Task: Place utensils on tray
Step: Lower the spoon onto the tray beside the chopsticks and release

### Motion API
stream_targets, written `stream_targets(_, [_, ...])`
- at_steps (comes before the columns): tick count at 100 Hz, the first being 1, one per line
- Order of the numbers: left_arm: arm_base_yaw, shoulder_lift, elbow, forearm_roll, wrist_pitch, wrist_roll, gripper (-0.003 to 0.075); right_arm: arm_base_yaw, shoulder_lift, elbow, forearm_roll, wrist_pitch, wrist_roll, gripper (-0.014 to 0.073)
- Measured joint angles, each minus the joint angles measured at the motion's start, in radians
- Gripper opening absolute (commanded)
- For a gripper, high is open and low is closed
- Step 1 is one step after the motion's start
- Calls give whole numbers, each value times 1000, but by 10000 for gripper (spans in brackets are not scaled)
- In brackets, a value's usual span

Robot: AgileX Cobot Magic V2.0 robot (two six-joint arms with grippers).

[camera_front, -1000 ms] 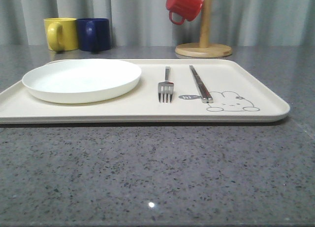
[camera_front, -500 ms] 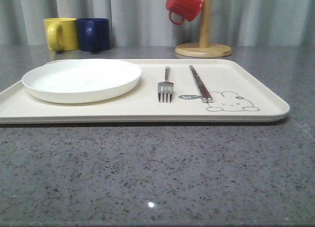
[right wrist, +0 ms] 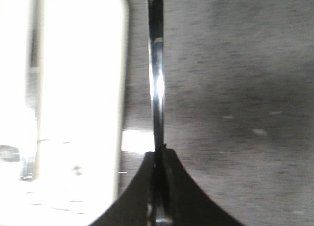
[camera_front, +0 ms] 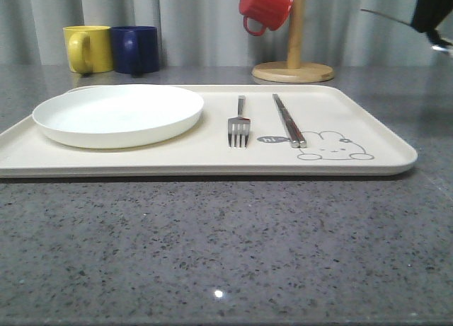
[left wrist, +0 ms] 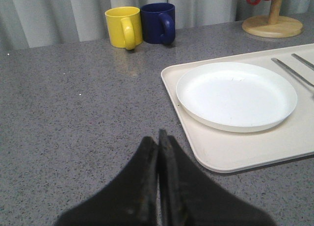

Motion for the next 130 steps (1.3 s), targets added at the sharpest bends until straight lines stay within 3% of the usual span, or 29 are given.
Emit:
stream_targets(13, [0,0,0,0,0,0,-19,112,11,4,0,-41,131,-64])
stream_targets(31, [0,0,0,0,0,0,-19,181,87,6,-21,-70,287,-64])
stream_targets(67, [0,0,1,0,0,0,-19,197,212,8,-49,-76,353,-61])
stream_targets(77, [0,0,1,0,0,0,-19,197,214,8,-51,-76,359,29])
stream_targets(94, [0,0,1,0,0,0,-19,197,214,8,-55,-76,363,340])
stream_targets(101, [0,0,1,0,0,0,-19,197,214,8,-55,-76,364,381])
stream_targets(119, [0,0,1,0,0,0,-19,197,204,8,-59,-76,364,350])
stream_targets(130, [0,0,1,0,0,0,-19,197,151,8,-79,-78,360,99])
